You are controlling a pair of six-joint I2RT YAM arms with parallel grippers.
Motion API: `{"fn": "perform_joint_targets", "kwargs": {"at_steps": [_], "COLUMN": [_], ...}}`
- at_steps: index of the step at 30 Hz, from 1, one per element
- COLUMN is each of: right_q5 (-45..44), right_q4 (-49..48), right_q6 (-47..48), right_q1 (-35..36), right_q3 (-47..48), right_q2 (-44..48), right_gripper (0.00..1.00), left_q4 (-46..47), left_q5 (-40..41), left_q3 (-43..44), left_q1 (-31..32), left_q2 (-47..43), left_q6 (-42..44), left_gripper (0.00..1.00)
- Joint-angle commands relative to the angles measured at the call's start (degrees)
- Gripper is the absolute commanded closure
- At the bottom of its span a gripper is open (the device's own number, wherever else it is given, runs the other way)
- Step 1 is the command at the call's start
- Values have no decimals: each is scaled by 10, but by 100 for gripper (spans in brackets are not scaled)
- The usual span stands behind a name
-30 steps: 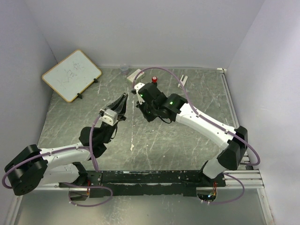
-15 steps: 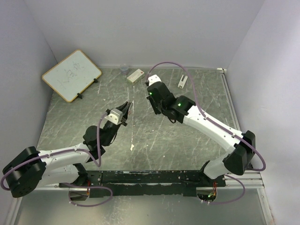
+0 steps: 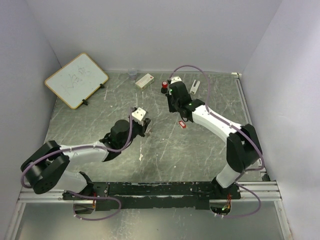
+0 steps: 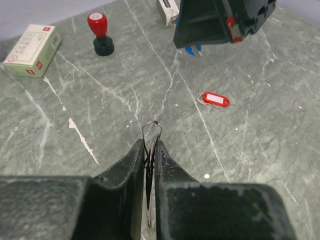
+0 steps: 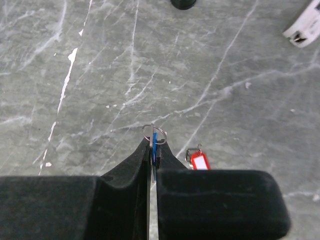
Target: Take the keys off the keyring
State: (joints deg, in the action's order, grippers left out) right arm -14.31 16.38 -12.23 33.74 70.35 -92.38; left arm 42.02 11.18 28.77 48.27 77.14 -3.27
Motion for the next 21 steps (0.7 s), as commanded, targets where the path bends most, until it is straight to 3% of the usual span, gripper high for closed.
{"fn": "perform_joint_targets", "kwargs": {"at_steps": [1,8,13,21], "right_q5": [85,138,181,153], "right_q4": [-77,-128,-175,-207], "right_q6": [-7,-14,-32,-35], "right_q1": [-38,-94,-112,-113], "right_q3": [-8,-20,-32,-40], "right_q2": [-42,-99,-148,-190], "right_gripper": [100,100,100,100], "left_q4": [17,103,110,101], "left_q5": [-110,-250,-295,-331], "left_q3": [20,10,34,73], "left_q1": [-64,-177,-191,-206], "left_q2": [31,92,140,208], "left_q6": [-79,-162,-163,-201], "left_gripper": [93,93,93,93]}}
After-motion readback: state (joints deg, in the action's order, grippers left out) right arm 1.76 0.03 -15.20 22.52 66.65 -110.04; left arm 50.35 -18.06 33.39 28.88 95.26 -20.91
